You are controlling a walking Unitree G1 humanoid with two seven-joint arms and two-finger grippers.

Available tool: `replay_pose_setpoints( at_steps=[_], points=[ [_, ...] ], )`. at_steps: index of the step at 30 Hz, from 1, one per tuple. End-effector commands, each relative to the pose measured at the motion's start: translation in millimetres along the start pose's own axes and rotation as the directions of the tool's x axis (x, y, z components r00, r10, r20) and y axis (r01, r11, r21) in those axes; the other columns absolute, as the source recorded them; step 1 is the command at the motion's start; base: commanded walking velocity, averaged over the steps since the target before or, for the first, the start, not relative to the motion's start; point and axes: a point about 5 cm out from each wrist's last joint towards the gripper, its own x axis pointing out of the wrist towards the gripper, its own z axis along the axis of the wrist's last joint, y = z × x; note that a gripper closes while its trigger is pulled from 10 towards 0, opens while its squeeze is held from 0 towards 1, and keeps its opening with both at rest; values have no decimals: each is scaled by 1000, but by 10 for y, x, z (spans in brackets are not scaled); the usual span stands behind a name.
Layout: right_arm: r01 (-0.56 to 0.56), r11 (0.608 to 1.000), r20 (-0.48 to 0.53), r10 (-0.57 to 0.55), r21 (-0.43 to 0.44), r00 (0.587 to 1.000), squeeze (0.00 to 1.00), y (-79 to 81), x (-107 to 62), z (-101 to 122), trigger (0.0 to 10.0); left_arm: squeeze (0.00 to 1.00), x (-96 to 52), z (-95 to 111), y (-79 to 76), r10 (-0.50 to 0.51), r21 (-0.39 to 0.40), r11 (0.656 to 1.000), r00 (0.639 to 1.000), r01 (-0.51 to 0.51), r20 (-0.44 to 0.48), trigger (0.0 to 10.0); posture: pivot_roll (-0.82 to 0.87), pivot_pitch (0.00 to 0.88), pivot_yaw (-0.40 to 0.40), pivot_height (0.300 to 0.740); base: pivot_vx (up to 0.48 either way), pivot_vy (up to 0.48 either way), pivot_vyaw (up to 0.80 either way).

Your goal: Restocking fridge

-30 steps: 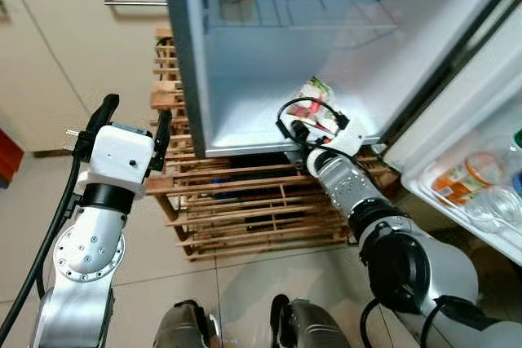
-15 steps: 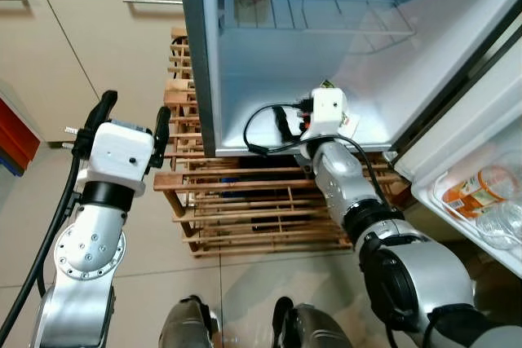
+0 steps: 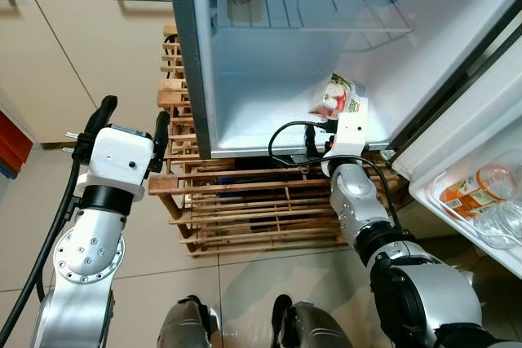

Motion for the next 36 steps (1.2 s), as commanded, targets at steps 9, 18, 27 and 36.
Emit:
replay_pose_setpoints(
  at_steps=[9, 18, 27, 36],
  points=[
    [-4, 998, 121, 11, -55, 993, 0, -122, -50, 97, 10000, 0, 62, -87, -213, -82, -31, 996, 996, 80, -45, 10000, 113, 139, -103, 731, 0, 0, 0],
    [-53, 996, 232, 69, -76, 970, 0, -158, -440, 84, 10000, 0, 177, -186, -636, -190, -222, 961, 978, 167, -87, 10000, 38, 1, -88, 731, 0, 0, 0],
    [74, 995, 261, -55, -61, 964, 0, -502, -656, 75, 10000, 0, 416, -291, -779, -273, -301, 926, 954, 226, -123, 10000, -8, 0, 37, 731, 0, 0, 0],
    [109, 994, 220, -102, -22, 970, 0, -638, -650, 67, 10000, 0, 562, -308, -812, -218, -329, 930, 968, 166, -127, 10000, -34, 0, 22, 731, 0, 0, 0]
  ],
)
